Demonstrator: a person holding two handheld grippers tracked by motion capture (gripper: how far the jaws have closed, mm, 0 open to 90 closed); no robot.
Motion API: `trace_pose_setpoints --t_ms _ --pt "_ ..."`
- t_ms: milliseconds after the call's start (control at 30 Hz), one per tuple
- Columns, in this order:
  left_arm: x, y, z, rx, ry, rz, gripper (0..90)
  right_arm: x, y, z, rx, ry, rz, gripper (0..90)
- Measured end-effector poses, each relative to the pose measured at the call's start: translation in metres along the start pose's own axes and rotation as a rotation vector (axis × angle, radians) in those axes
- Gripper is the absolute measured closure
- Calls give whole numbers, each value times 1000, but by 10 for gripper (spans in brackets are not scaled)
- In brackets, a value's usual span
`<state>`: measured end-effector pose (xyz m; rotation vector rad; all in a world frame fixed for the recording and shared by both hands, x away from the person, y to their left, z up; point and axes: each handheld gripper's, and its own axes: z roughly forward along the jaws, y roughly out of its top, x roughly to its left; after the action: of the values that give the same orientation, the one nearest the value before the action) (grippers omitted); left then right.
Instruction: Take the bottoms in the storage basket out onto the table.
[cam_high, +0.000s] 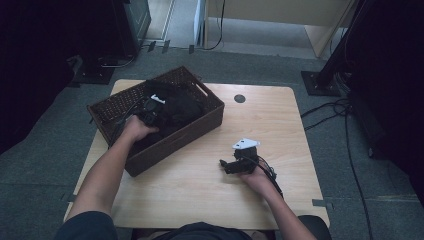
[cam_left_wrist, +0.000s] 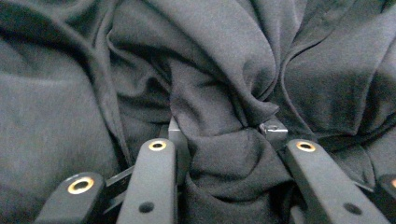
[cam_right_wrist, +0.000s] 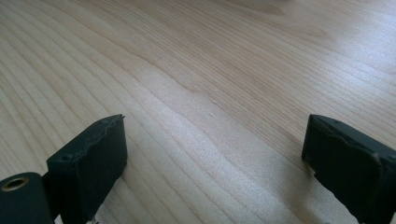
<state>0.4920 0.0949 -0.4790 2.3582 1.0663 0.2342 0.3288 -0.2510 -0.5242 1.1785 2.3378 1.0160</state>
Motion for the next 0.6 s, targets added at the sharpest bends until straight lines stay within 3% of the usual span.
trace_pose_setpoints --t_ms 233,300,400,467,600 --pt "3 8 -9 -36 -57 -12 696 -1 0 0 1 -11 10 67" --pt "2 10 -14 -53 -45 -3 703 -1 0 0 1 -18 24 73" --pt "6 14 -28 -98 -76 -29 704 -3 -1 -2 -23 -39 36 161" --pt "7 16 -38 -120 -93 -39 703 -3 -2 -4 -28 -60 37 160" --pt "6 27 -57 -97 -77 8 703 -7 -2 -4 -24 -37 27 167"
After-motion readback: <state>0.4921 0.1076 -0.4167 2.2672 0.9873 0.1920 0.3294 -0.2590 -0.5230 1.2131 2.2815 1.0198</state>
